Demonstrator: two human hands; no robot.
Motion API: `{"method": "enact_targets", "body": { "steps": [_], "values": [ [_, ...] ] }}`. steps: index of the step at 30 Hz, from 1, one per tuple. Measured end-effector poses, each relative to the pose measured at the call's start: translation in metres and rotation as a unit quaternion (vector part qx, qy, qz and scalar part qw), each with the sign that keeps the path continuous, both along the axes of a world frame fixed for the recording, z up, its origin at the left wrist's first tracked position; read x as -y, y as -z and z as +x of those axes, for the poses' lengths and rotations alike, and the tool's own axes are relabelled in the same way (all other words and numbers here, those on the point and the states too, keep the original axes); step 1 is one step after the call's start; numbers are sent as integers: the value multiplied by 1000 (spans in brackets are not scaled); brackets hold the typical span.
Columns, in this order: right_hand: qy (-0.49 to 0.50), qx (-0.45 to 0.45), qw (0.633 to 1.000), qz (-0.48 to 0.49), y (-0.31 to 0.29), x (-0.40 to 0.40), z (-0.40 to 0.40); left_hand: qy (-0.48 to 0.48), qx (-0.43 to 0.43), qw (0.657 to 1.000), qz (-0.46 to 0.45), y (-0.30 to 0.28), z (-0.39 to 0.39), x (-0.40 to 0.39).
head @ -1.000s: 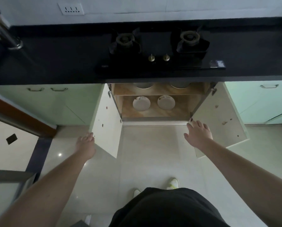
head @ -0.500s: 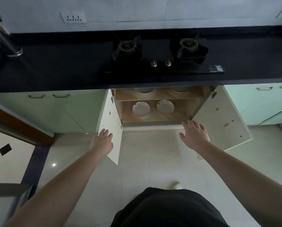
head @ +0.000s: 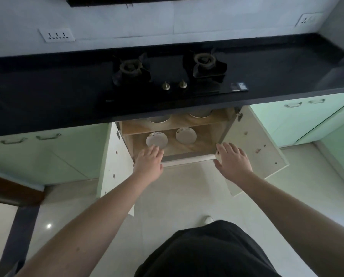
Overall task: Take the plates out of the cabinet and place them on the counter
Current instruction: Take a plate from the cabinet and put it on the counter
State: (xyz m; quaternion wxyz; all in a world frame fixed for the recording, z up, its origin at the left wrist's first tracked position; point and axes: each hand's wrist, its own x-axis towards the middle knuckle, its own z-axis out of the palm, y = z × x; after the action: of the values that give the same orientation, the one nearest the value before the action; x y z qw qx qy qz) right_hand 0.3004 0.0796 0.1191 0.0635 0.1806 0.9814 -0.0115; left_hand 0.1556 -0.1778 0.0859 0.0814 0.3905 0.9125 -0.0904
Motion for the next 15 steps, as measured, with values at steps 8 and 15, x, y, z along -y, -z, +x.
{"method": "enact_targets", "body": {
  "steps": [8,15],
  "values": [
    [10,-1,999,-33,13,-45,-39,11,12,1000,17,9,-24,-66],
    [-11,23,996,-82,45,-112,-98,-41,58,997,16,24,-63,-140]
  ]
}}
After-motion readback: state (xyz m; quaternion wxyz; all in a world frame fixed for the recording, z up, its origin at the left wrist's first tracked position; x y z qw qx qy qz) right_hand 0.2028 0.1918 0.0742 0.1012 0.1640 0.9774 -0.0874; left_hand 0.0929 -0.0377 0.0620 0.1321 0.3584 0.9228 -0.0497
